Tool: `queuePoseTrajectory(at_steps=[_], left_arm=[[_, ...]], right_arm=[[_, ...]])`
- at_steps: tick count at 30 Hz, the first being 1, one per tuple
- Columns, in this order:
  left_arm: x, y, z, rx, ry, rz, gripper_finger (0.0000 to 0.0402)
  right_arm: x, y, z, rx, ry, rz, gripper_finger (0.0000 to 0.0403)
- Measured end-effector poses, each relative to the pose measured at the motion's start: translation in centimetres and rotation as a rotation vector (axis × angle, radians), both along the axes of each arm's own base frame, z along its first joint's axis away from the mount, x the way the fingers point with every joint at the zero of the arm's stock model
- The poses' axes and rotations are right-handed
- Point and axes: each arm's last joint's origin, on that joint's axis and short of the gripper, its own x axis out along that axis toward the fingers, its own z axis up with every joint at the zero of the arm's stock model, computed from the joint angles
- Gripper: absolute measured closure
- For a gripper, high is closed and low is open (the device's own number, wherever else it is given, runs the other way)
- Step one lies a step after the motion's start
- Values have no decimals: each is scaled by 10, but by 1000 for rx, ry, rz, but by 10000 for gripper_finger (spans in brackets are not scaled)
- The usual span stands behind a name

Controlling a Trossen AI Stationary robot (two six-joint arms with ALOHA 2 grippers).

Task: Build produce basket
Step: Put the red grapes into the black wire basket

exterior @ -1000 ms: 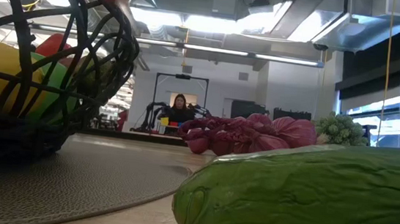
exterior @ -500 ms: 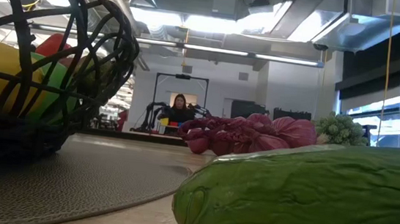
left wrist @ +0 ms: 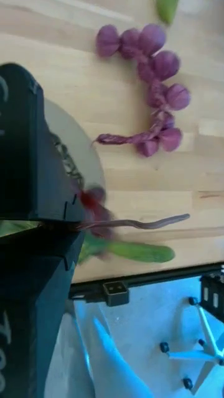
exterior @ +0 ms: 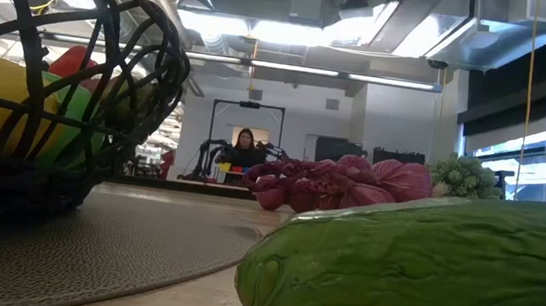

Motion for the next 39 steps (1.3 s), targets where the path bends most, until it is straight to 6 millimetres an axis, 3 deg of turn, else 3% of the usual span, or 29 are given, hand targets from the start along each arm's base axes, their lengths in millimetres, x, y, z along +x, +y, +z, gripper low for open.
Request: queuePoseTrajectory(at_steps=[9,23,39], left_arm=[[-5,-6,-3,-56,41,-6,401],[-5,-11,-35,-67,138,68,401],[-7,-14,-40,-96,165,66,401]], right_arm=[[0,2,-7,28,0,79,290],[1,1,-7,23,-1,74,290],[1,1,-7,22,0,73,290]])
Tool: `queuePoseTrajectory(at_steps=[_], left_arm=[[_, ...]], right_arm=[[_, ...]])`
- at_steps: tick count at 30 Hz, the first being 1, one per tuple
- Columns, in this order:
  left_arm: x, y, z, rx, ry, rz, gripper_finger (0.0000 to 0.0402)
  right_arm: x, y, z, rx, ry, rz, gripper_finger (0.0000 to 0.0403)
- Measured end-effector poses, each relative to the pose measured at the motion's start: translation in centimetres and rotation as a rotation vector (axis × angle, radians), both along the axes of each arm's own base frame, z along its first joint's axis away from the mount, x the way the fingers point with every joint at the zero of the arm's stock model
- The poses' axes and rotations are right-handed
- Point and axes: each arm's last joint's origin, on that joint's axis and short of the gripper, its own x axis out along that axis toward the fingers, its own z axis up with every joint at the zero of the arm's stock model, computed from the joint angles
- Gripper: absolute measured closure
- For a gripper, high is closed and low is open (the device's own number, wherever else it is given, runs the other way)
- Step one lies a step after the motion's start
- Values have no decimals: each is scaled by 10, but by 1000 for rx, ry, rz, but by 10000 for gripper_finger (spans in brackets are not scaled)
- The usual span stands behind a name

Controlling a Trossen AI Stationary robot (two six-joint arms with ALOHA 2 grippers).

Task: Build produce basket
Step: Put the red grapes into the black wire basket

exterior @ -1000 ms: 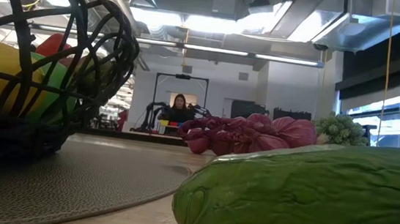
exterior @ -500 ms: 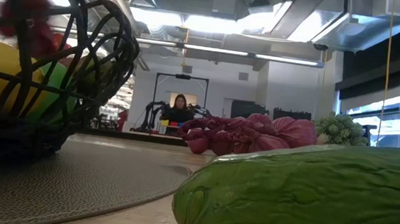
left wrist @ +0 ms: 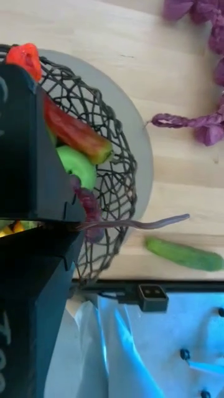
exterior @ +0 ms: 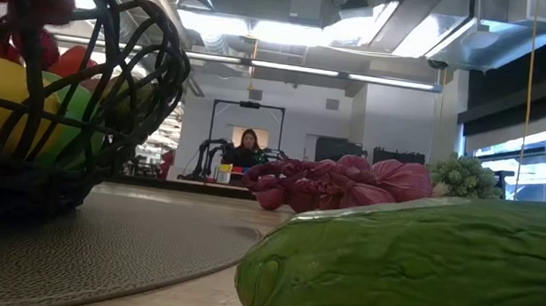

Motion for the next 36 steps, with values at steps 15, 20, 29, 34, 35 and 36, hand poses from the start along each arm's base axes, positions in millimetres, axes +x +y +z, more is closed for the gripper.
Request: queuePoseTrajectory(at_steps=[15,20,29,34,35,36], left_arm=[[-2,0,-6,-43,53,15,401],[-7,1,2,-50,64,18,401],[-12,-1,3,-57,93,9,401],[-10,-3,0,-58,100,17,401],[-10,-3,1,-65,96,22,401],[-9,-4,1,-71,89,21,402]], right_arm=[[0,0,0,0,0,0,290],[0,0,0,0,0,0,290],[0,0,0,4,0,4,290],[0,0,0,5,0,5,290],[0,0,0,5,0,5,290],[0,0,0,5,0,5,290]])
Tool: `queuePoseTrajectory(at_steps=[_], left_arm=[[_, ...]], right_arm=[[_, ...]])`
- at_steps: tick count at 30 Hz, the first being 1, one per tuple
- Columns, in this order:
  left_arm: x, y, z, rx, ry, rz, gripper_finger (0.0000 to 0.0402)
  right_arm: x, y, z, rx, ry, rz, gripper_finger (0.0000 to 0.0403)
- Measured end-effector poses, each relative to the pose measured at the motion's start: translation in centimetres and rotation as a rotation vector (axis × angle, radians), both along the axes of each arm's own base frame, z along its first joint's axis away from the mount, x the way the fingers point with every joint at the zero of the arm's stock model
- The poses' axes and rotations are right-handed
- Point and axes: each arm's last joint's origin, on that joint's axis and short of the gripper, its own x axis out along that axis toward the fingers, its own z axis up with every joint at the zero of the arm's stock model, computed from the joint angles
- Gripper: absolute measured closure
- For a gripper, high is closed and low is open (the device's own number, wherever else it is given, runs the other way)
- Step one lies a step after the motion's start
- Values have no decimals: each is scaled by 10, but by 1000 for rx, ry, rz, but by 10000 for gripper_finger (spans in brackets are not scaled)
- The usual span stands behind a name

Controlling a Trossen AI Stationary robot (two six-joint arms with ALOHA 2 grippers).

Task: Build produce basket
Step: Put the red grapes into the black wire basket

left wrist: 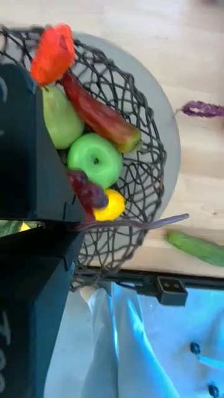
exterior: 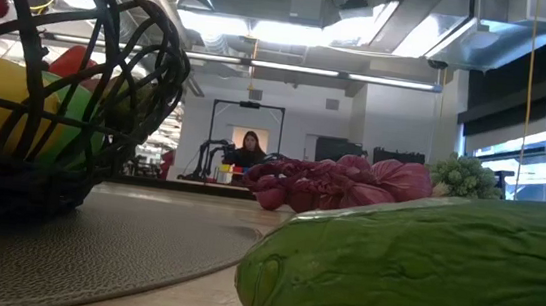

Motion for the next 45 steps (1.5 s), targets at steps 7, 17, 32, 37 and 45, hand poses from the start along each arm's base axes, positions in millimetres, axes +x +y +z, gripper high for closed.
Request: queuePoseTrajectory(at_steps=[7,17,32,37,45], left_arm=[[1,-1,-14,20,26,-4,401],[9,2,-32,43,31,-15,402],[13,5,-49,51,51,13,401],[17,9,-49,55,45,18,401],[18,11,-49,64,46,13,365]], right_arm=[[0,0,0,0,0,1,290],[0,0,0,0,0,1,290],[0,0,0,0,0,0,290],[0,0,0,0,0,0,290],[0,0,0,0,0,0,290]])
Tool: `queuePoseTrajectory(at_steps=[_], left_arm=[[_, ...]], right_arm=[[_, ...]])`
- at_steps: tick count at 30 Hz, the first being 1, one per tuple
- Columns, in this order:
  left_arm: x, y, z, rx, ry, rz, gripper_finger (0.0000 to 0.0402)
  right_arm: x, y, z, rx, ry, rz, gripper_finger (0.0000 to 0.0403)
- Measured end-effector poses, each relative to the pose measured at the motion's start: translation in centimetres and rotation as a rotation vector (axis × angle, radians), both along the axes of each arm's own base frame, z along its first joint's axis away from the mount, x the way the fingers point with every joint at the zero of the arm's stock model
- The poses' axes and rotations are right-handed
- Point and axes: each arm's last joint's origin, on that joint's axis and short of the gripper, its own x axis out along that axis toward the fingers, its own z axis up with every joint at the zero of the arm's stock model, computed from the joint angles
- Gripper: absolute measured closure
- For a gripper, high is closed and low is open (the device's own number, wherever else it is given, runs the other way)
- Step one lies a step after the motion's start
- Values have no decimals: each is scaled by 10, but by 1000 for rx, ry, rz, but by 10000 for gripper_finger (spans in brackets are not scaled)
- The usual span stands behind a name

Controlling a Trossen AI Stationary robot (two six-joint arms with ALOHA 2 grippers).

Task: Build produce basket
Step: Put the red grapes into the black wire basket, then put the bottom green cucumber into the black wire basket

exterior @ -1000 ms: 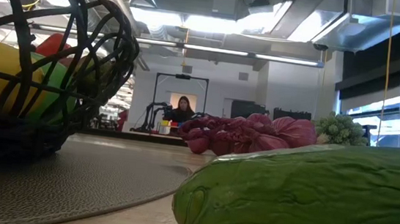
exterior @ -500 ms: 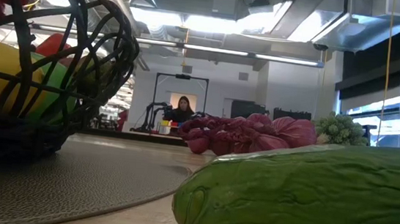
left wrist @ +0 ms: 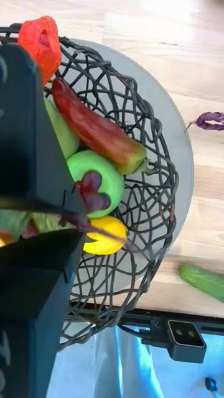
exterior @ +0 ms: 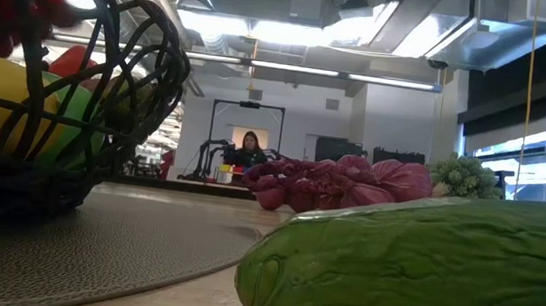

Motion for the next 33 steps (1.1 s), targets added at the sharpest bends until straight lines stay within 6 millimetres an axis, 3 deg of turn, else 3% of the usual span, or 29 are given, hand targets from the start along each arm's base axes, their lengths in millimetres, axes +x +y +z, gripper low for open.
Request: queuePoseTrajectory(at_steps=[7,18,27,33], left_arm=[[0,0,0,5,1,-8,313],[-10,6,8,14,29,-43,311],[-34,42,48,81,-127,126,312],[-39,71,60,147,-204,268,312]], right_arm=[[0,0,0,0,0,0,290],[0,0,0,0,5,-1,290],[-19,1,3,-87,39,-39,290],[-35,-1,-2,-178,184,-136,290]])
